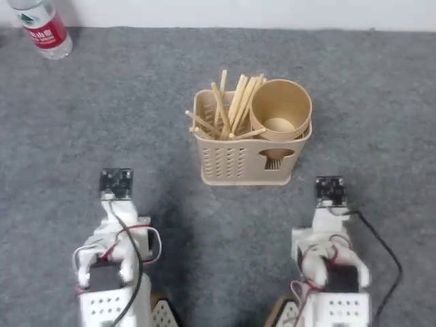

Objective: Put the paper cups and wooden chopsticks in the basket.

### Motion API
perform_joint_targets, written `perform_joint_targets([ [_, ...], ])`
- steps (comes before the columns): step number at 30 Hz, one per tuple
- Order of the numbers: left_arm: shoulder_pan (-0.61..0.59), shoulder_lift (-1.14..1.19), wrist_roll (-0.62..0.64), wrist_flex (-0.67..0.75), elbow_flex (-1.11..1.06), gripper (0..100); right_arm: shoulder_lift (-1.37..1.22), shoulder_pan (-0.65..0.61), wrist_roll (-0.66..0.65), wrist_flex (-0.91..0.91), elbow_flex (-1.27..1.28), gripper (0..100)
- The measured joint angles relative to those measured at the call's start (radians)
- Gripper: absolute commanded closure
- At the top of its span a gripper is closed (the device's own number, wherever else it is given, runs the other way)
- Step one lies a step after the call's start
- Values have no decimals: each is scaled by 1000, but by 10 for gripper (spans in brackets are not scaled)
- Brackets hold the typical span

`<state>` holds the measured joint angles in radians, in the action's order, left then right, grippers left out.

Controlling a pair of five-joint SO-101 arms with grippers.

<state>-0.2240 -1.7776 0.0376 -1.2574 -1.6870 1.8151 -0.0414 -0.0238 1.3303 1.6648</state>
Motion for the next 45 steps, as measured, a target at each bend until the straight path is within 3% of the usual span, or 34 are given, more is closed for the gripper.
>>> perform_joint_targets([
  [16, 0, -2, -9, 0, 0, 987, -11, -15, 0, -6, 2, 991],
  [23, 143, -2, -9, 0, 0, 987, -11, -83, 0, -6, 2, 991],
  [45, 140, -2, -9, 0, 0, 987, -11, -75, 0, -6, 2, 991],
])
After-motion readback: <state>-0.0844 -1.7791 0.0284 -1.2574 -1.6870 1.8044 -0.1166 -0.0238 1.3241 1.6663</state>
